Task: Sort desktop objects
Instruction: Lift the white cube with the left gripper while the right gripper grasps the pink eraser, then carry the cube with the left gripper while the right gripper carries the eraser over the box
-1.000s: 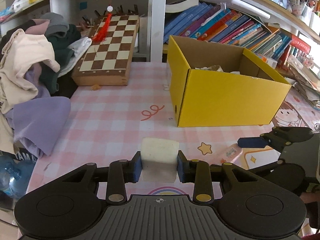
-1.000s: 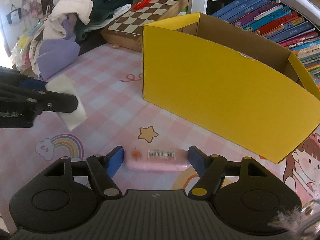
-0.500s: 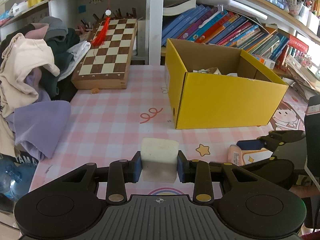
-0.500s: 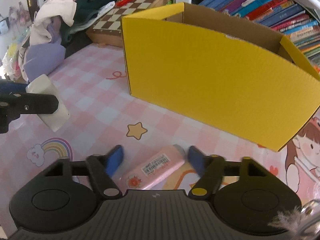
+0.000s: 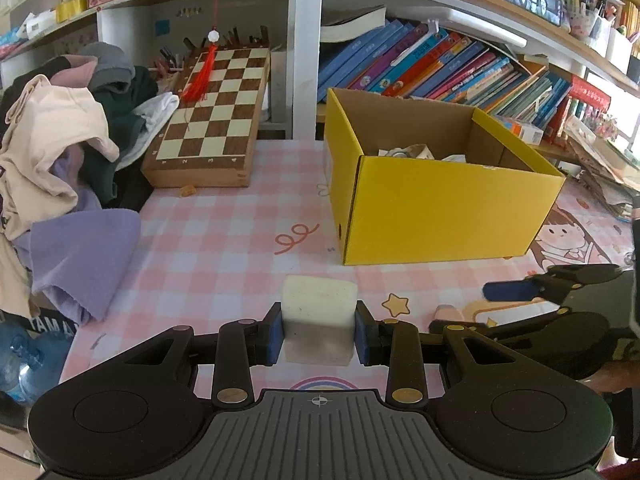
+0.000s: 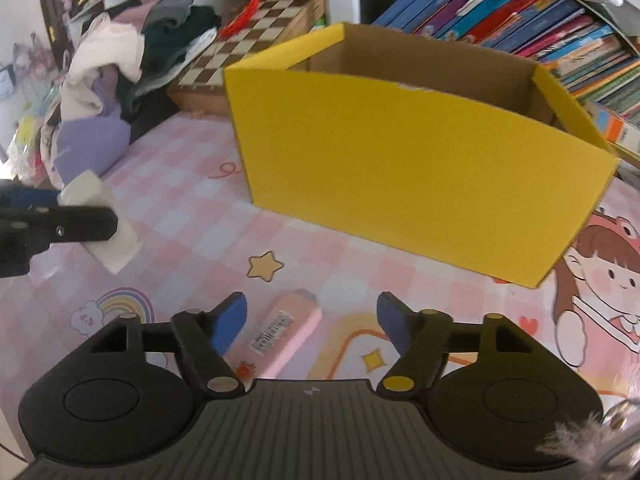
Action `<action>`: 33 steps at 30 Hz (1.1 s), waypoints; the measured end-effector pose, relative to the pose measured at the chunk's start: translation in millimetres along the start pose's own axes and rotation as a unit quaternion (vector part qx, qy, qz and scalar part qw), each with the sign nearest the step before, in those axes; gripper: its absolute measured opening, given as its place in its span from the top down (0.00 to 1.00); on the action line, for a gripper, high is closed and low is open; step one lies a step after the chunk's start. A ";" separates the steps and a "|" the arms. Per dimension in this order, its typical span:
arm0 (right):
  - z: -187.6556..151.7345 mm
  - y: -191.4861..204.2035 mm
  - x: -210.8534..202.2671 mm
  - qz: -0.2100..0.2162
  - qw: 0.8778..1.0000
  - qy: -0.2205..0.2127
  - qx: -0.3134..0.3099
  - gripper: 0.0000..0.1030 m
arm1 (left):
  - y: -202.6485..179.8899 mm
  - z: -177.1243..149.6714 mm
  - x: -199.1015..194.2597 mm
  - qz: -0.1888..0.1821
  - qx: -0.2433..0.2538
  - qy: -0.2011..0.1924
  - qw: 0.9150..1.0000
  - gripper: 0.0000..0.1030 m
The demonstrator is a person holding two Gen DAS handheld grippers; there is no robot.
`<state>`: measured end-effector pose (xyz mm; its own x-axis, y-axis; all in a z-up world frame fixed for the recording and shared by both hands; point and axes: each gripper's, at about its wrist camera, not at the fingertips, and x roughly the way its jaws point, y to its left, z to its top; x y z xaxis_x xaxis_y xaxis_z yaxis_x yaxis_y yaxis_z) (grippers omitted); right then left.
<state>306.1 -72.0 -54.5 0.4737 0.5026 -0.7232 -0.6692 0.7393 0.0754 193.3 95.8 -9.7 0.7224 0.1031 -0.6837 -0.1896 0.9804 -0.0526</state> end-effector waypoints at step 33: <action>-9.4 17.8 -8.2 0.029 0.997 0.040 -0.057 0.78 | -13.0 -4.4 -4.8 -0.011 0.007 -0.004 1.000 0.68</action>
<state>284.8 -67.2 -53.7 0.3877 0.5023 -0.7729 -0.7571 0.6518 0.0439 189.3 81.9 -8.9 0.7312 0.0828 -0.6771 -0.1647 0.9847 -0.0575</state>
